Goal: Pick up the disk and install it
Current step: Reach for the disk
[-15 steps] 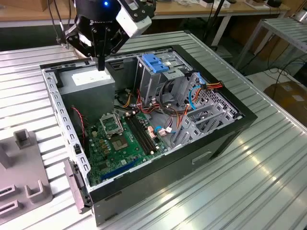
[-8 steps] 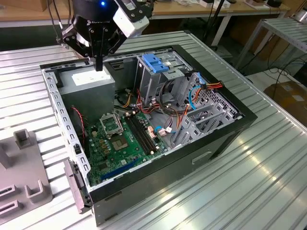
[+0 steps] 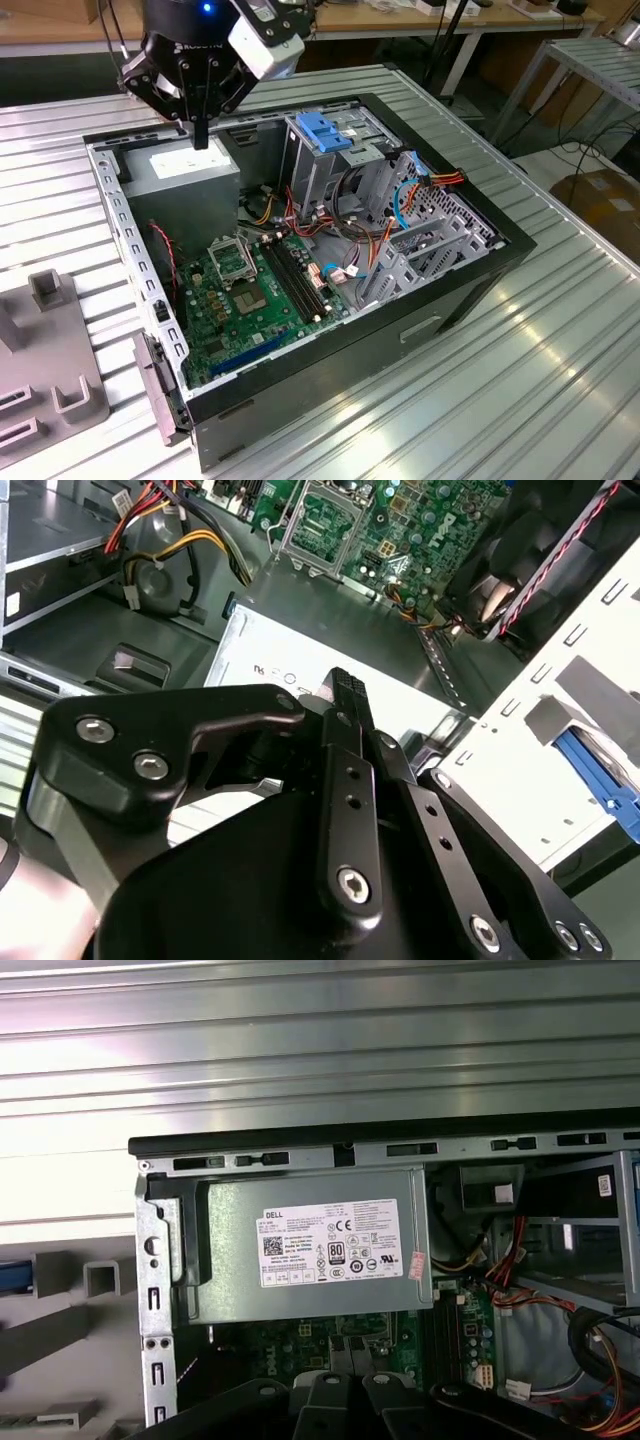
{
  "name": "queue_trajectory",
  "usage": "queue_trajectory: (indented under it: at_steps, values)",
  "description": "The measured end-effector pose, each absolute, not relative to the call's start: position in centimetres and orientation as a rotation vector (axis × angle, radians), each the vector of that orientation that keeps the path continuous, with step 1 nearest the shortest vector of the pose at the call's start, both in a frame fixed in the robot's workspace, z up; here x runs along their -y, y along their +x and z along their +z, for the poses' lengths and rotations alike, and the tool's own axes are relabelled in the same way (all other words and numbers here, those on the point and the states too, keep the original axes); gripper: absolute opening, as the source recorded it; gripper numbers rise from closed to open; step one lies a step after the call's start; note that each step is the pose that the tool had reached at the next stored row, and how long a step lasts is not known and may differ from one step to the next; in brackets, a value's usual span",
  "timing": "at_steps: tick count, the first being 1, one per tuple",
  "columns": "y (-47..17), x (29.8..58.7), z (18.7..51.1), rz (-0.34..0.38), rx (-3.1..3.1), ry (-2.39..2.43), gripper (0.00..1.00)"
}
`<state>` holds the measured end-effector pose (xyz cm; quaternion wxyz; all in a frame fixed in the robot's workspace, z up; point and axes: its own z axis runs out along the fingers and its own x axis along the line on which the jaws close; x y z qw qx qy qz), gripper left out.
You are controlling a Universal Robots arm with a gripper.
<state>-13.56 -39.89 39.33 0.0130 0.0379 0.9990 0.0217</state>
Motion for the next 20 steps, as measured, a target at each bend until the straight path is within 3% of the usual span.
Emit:
queue_trajectory:
  at_steps: [20]
  values:
    - [-14.8, 39.9, 39.3, 0.068, -3.113, 0.118, 0.11]
